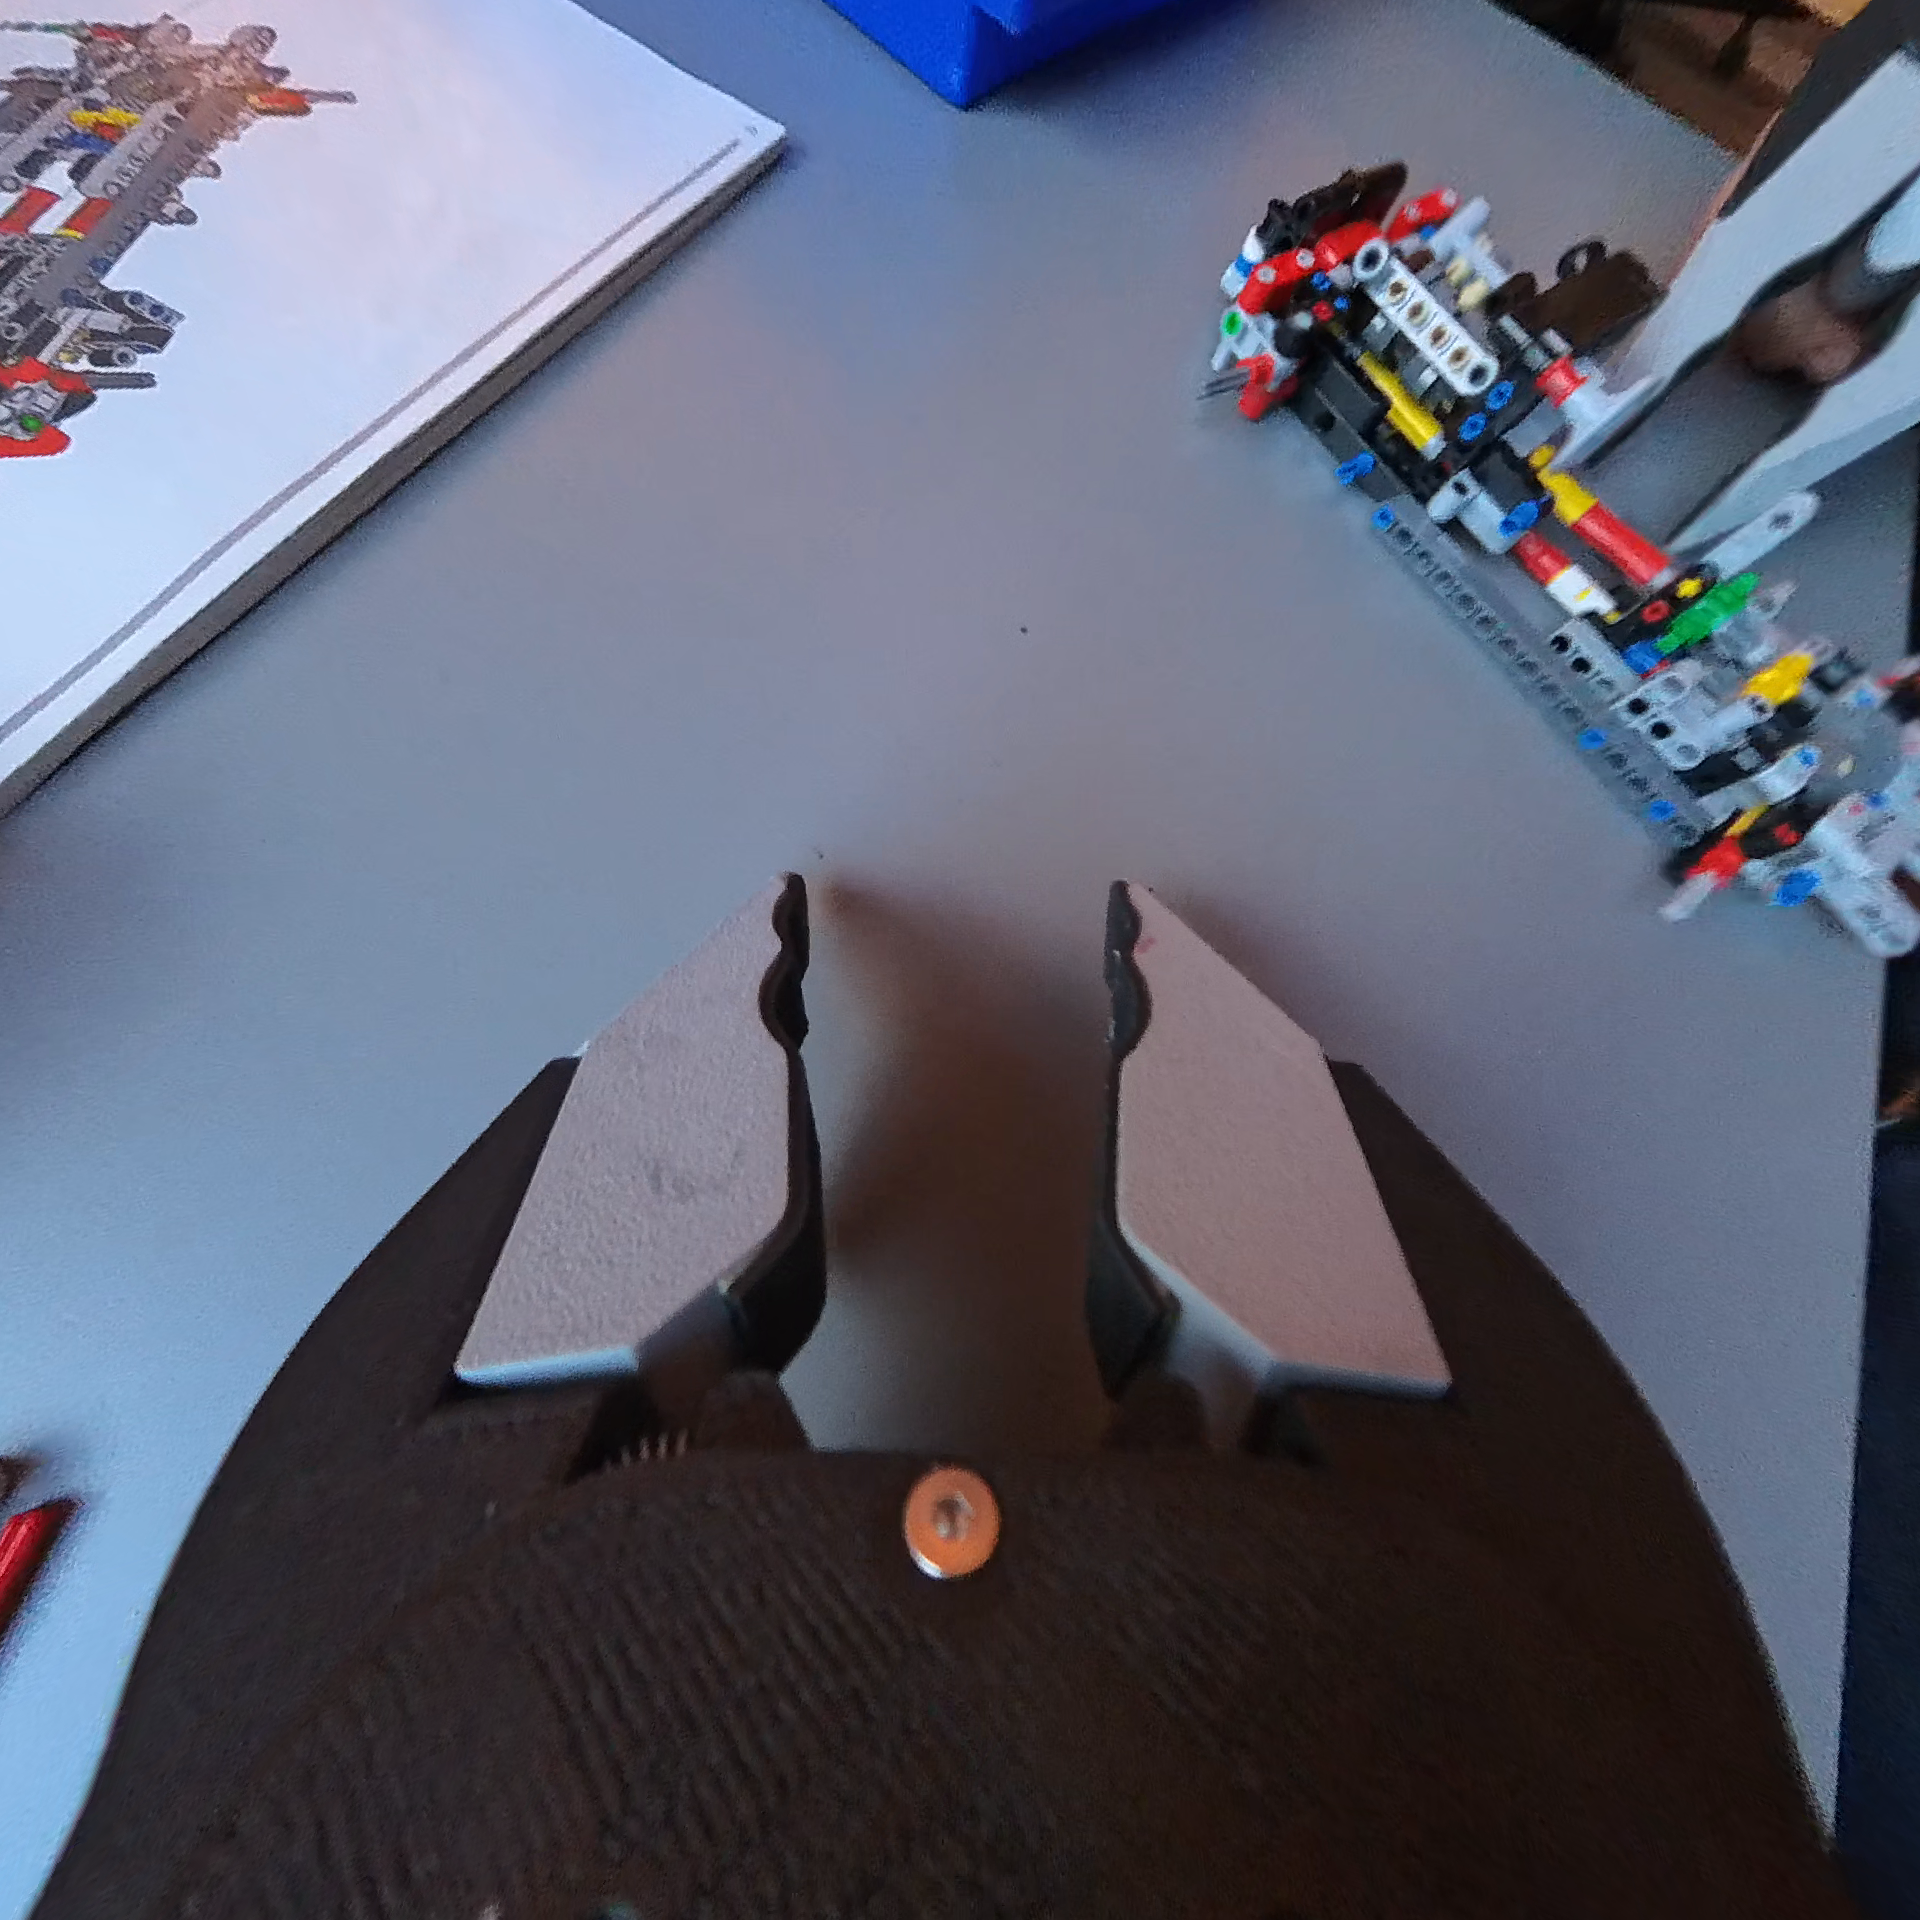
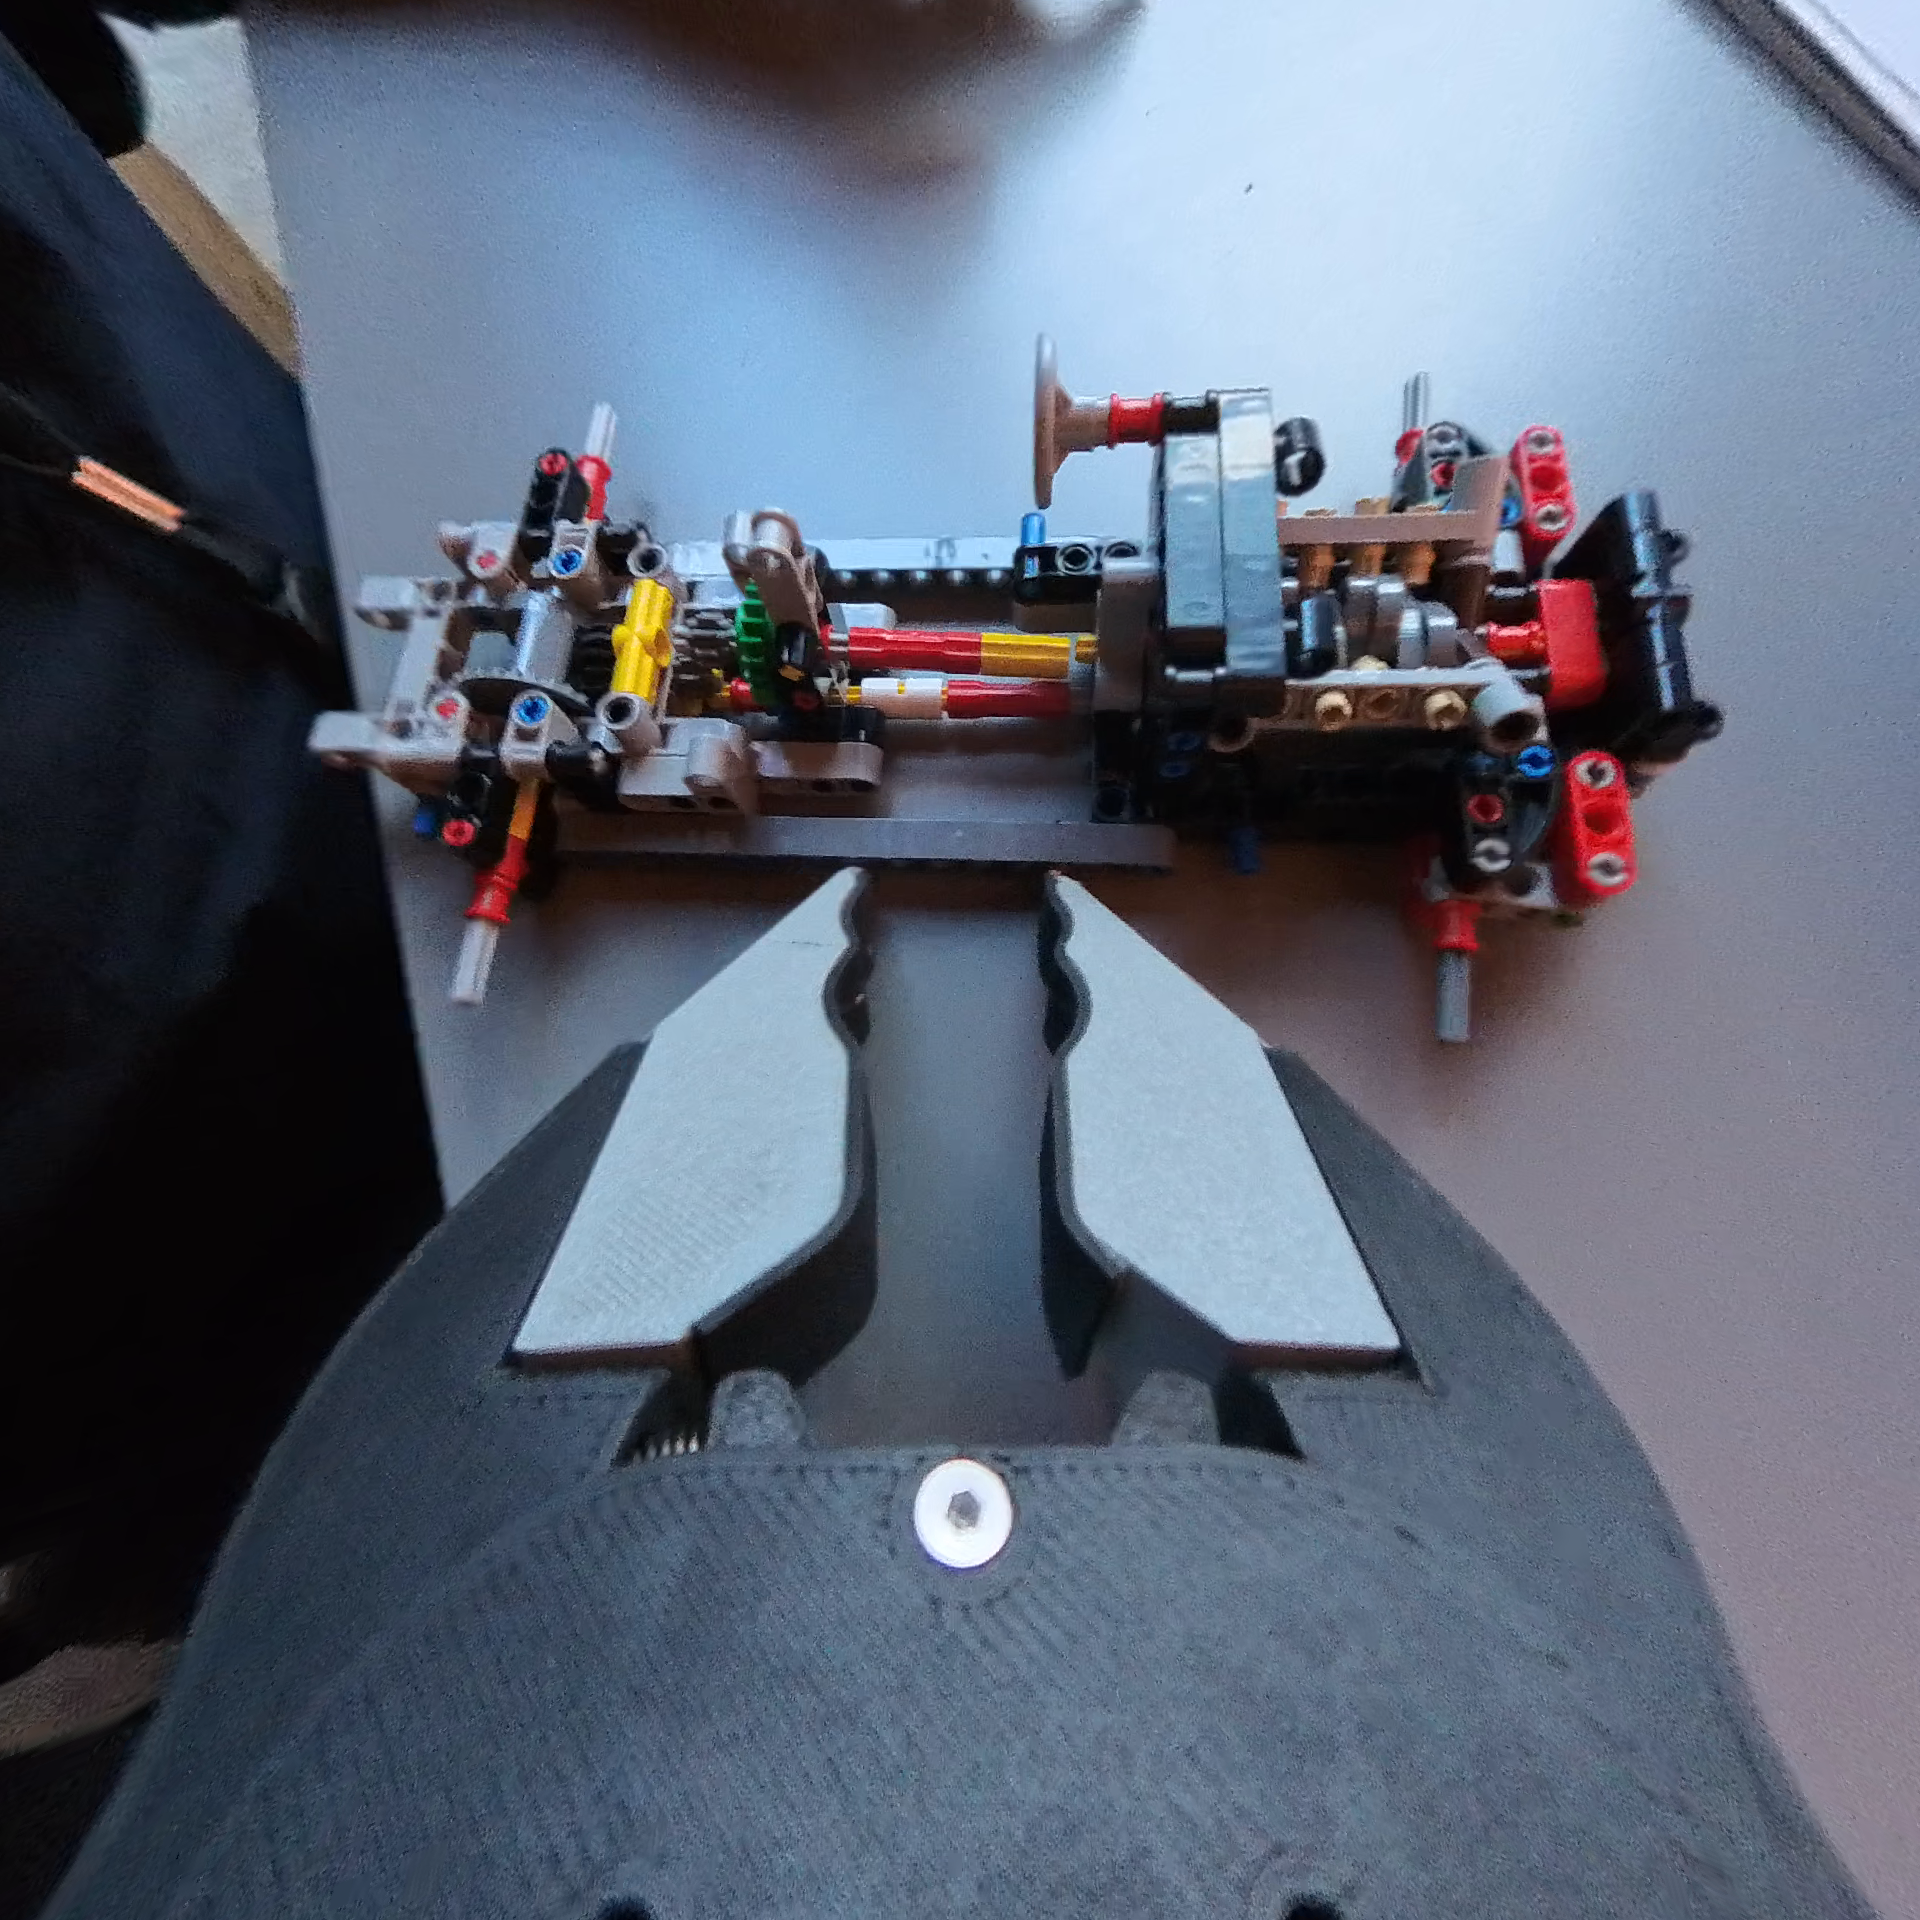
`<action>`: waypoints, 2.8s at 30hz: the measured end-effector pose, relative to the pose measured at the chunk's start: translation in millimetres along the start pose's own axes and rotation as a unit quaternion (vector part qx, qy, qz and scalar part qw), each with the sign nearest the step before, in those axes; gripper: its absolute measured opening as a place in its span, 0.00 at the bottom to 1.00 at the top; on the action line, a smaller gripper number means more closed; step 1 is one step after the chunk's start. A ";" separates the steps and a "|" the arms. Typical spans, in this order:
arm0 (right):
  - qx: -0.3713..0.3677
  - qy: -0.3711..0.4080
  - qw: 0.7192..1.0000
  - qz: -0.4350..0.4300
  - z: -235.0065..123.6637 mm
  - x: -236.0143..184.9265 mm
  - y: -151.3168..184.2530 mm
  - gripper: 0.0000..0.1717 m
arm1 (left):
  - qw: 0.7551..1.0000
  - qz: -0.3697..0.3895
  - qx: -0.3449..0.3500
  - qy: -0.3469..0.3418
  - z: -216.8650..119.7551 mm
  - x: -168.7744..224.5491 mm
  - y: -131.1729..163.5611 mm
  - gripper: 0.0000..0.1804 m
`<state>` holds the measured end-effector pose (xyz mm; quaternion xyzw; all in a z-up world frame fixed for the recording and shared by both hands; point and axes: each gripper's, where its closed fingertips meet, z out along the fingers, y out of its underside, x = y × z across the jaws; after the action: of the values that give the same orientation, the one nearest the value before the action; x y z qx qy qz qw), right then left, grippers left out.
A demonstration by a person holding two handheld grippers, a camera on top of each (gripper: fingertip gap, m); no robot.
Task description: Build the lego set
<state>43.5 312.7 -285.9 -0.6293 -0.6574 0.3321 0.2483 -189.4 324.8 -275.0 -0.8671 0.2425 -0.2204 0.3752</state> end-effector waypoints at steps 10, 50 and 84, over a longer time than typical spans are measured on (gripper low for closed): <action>0.040 0.087 0.988 -0.119 59.1 -20.5 -67.0 0.08 | 0.995 0.017 0.027 -0.094 -18.5 -31.0 -1.7 0.27; 0.383 0.258 0.887 0.012 -65.3 119.0 -129.9 0.06 | 0.990 -0.030 0.044 -0.130 -33.4 -56.2 1.1 0.22; 0.400 0.221 0.889 0.032 -67.4 108.5 -135.8 0.02 | 0.991 -0.016 0.020 -0.134 -40.4 -58.3 14.6 0.09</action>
<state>-5.5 430.4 -149.9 -0.5543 -0.3766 0.4268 0.6073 -261.7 328.2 -272.7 -0.8848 0.1716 -0.1136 0.4180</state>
